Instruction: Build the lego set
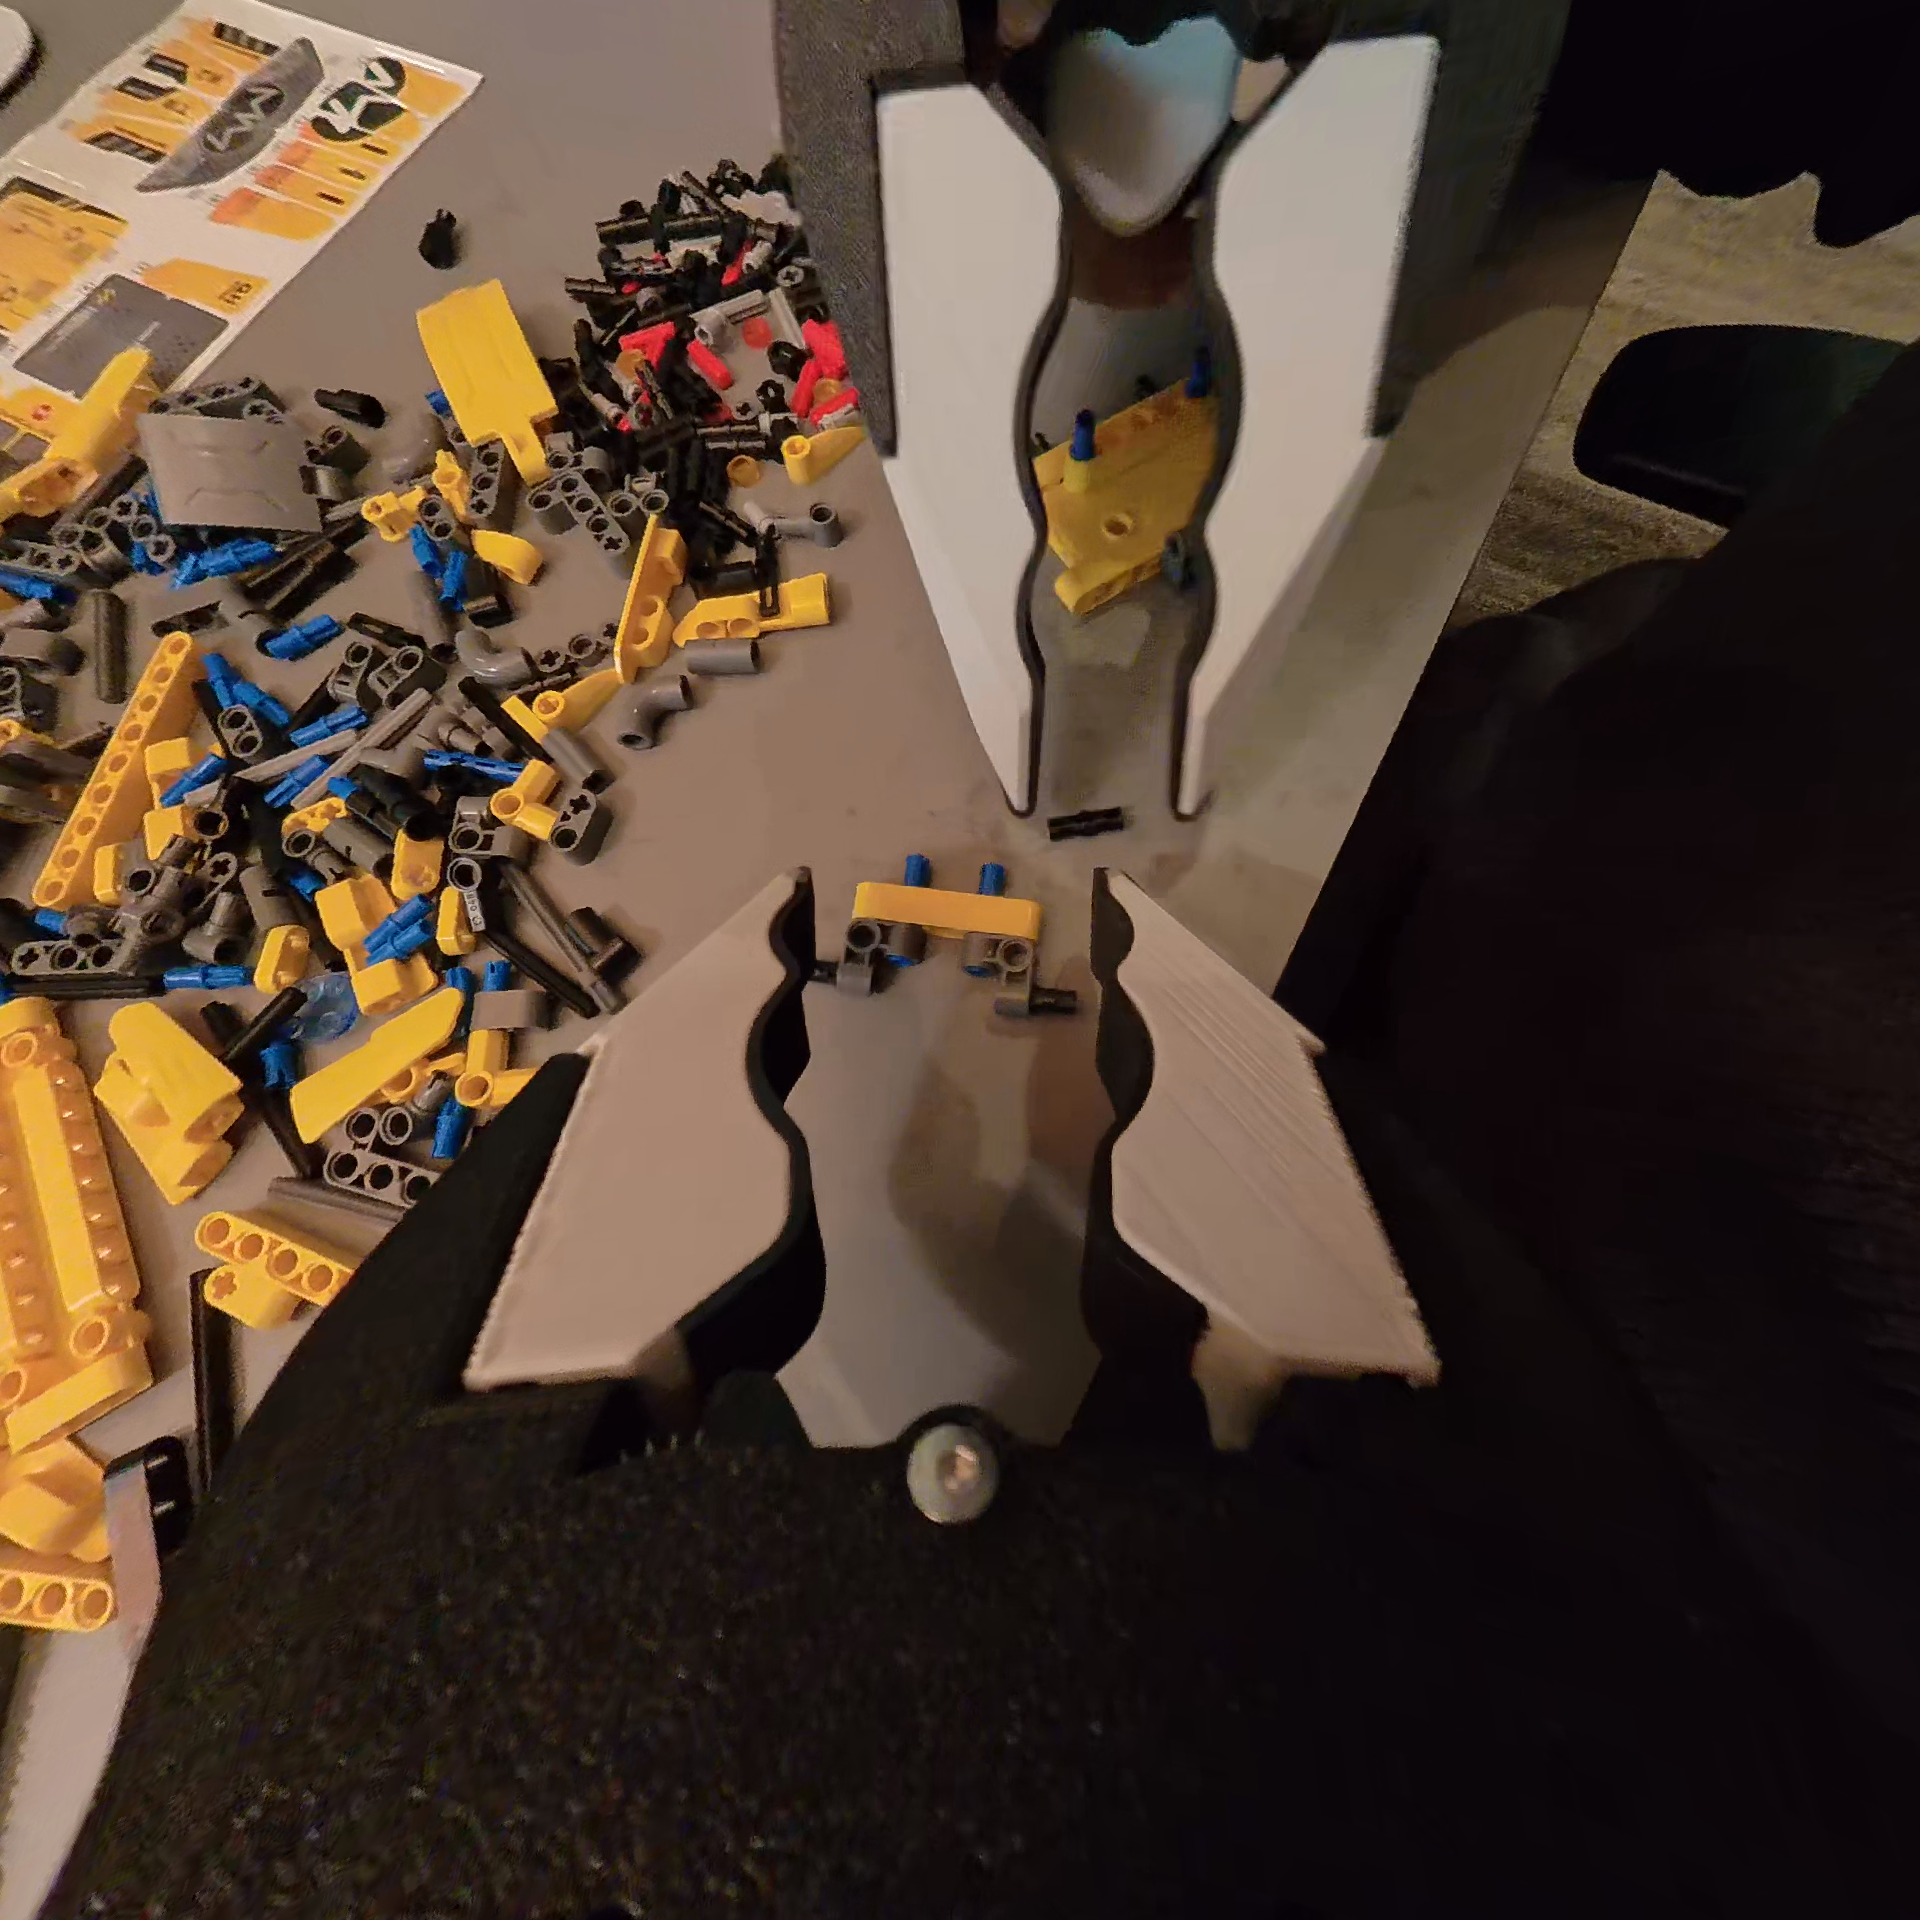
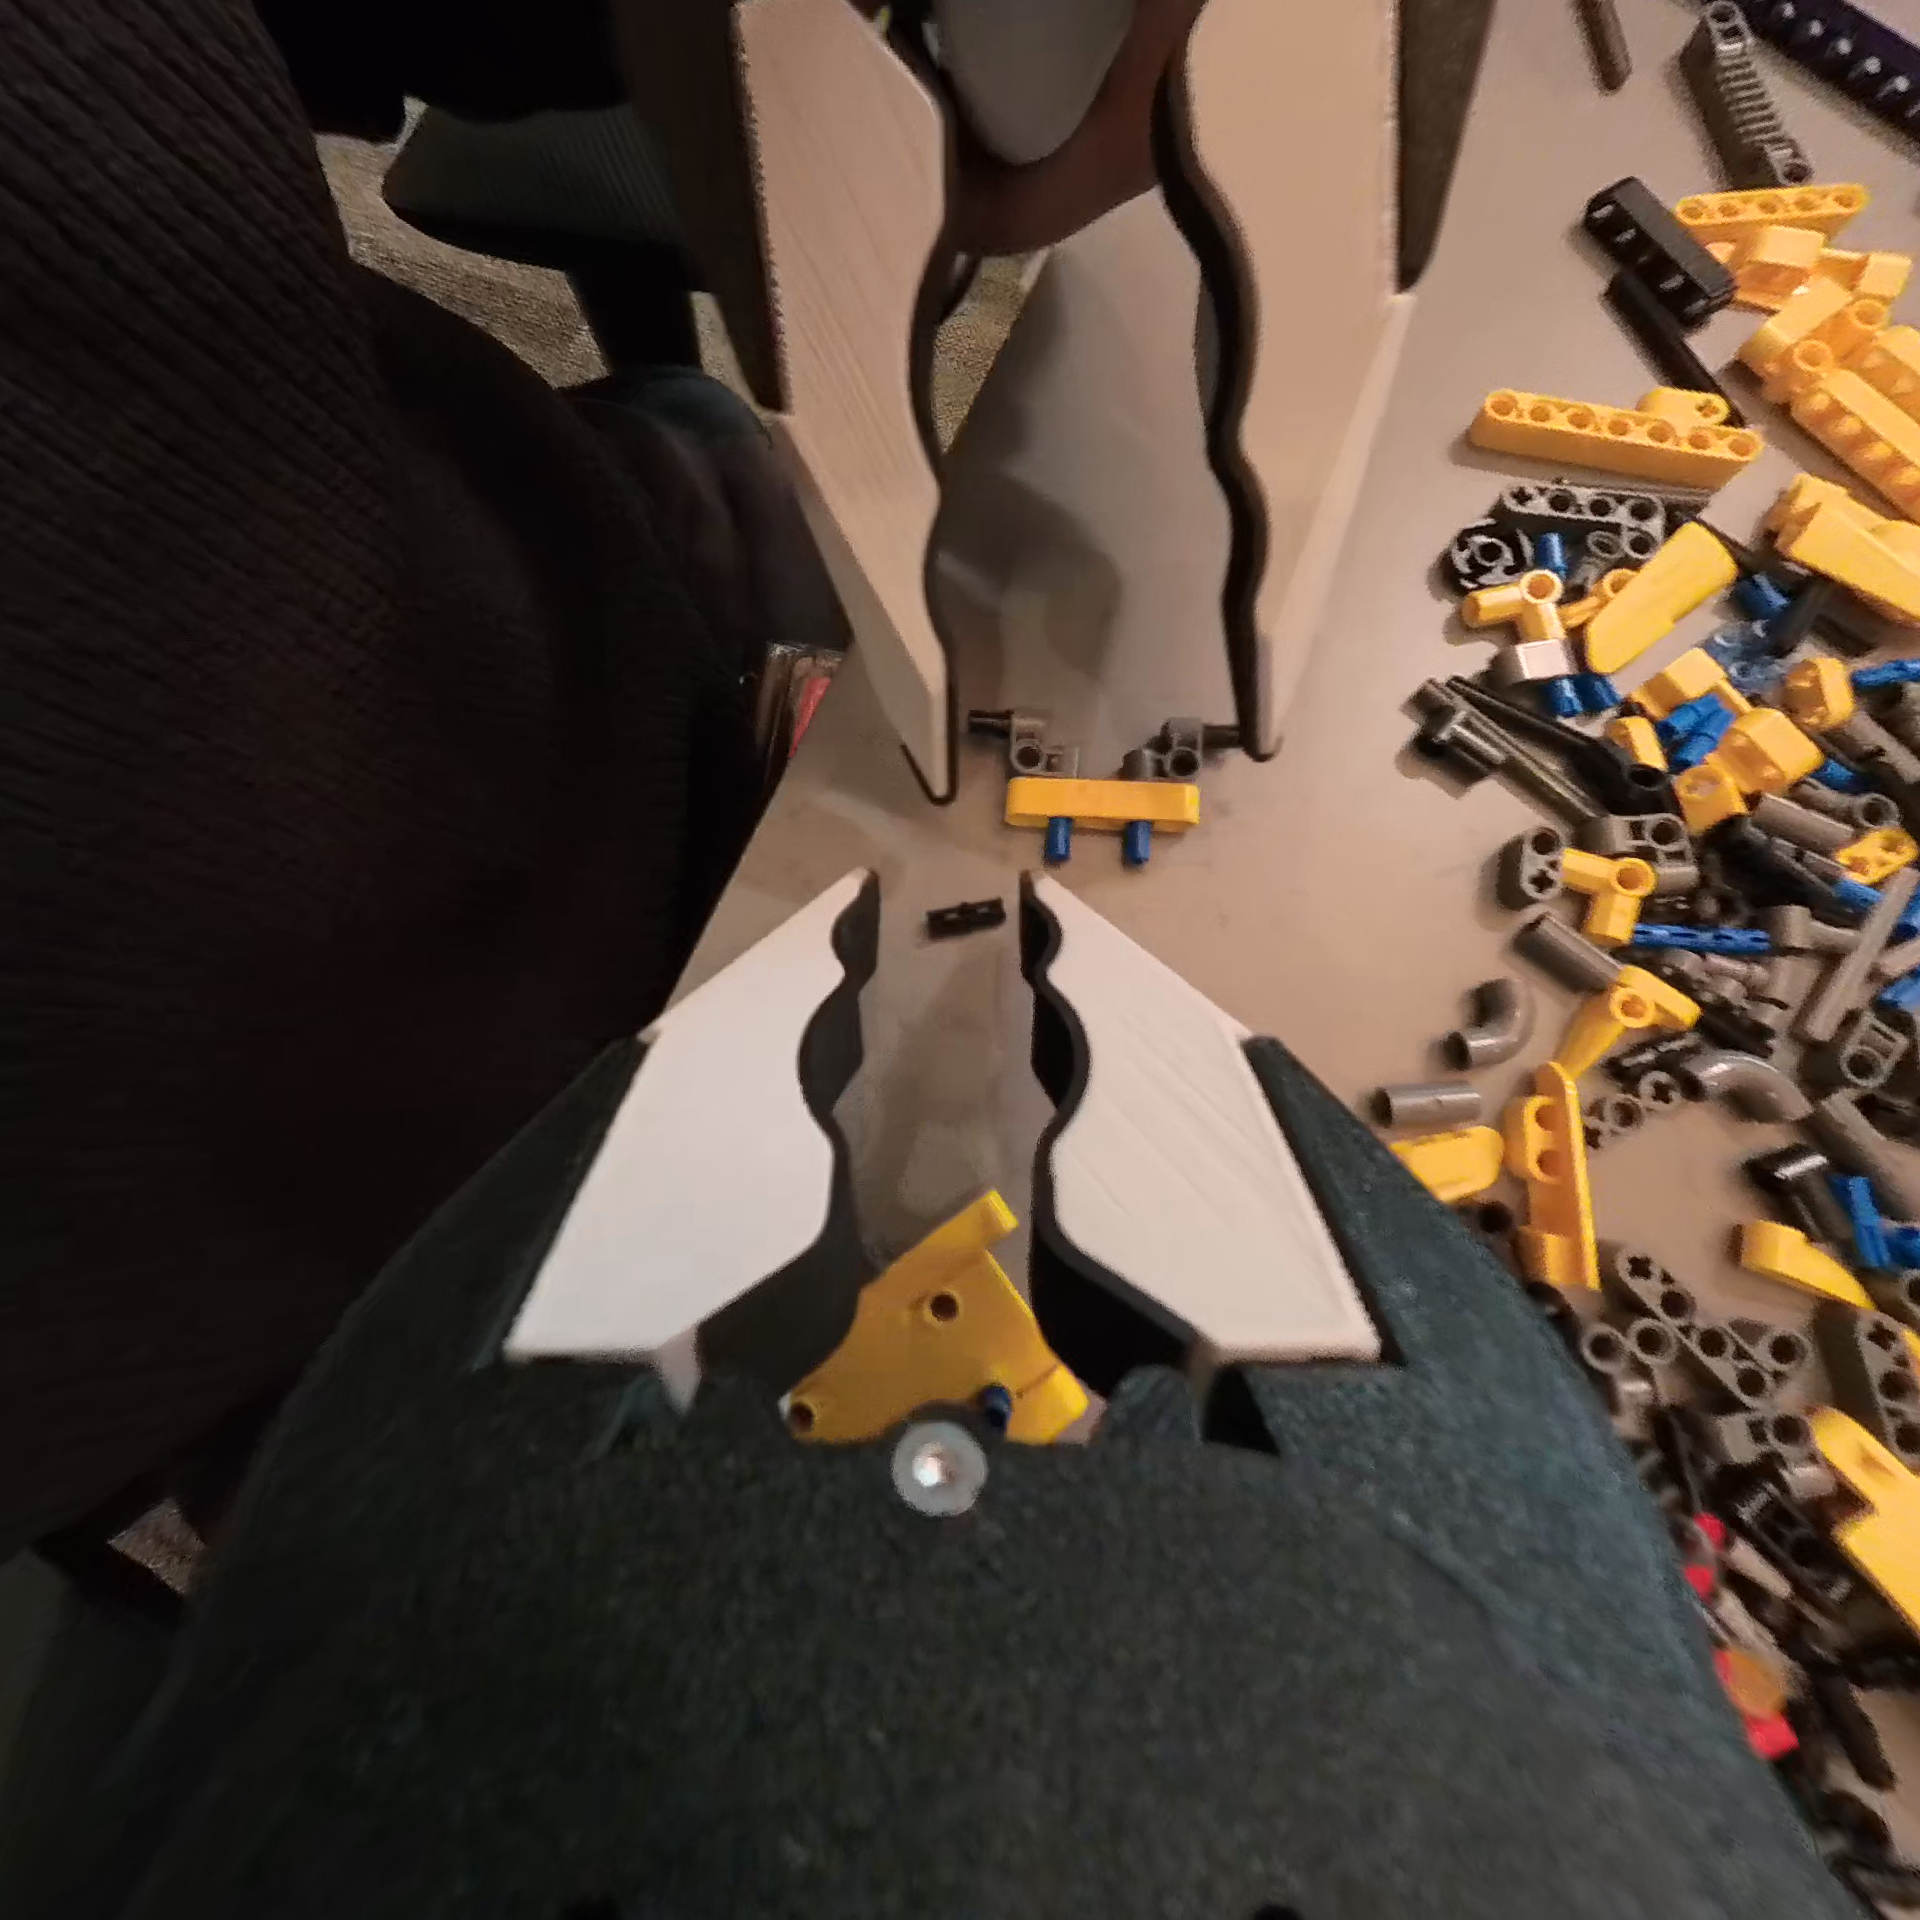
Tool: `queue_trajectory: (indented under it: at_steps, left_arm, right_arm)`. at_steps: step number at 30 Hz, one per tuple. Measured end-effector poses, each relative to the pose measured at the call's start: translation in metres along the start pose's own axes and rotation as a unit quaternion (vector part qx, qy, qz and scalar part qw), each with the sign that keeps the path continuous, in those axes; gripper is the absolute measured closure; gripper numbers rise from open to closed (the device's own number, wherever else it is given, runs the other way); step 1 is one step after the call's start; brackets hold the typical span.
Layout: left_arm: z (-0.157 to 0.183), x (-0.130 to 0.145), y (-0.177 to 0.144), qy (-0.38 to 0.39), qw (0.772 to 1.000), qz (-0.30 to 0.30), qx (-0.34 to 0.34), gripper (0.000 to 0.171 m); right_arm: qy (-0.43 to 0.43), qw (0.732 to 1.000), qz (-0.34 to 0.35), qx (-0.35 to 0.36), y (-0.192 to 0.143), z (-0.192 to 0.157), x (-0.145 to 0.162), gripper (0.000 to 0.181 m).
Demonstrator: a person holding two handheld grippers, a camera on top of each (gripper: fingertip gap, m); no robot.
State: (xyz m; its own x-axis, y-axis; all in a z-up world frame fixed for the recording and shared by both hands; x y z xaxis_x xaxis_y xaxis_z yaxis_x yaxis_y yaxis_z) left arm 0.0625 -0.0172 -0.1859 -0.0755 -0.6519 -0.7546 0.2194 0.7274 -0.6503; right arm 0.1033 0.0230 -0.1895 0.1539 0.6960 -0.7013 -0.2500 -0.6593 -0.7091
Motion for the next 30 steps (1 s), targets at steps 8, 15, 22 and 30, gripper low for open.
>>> queue_trajectory:
  at_steps: [8,15,22,30]
  left_arm:
    - [-0.013,-0.002,-0.004,-0.003,1.0,0.018,-0.02,0.119]
    - [-0.019,-0.006,-0.009,-0.021,0.999,0.034,-0.017,0.119]
    - [-0.014,-0.001,-0.005,-0.028,0.999,0.023,-0.001,0.119]
    - [-0.011,0.004,0.002,-0.007,1.0,-0.004,0.015,0.116]
  right_arm:
    - [-0.006,0.999,-0.046,0.021,0.008,0.004,0.009,0.146]
    - [0.012,0.996,-0.061,0.06,0.001,0.017,0.017,0.149]
    - [0.011,0.998,-0.047,0.046,0.0,0.013,0.013,0.15]
    - [0.007,0.998,-0.043,0.045,0.005,0.013,0.014,0.163]
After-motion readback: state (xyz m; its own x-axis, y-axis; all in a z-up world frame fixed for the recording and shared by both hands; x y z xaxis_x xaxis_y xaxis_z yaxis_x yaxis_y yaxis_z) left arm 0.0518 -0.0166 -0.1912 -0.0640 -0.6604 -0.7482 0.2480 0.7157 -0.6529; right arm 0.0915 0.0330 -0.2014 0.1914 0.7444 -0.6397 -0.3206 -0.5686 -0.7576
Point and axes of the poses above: each gripper's, where its closed fingertips meet, y out along the fingers, x out of its underside, z = x × y across the jaws, the point moved 3 cm from there along -y, back along the fingers, and after that the axes turned 11 degrees about -y, right-handed, at the moved point
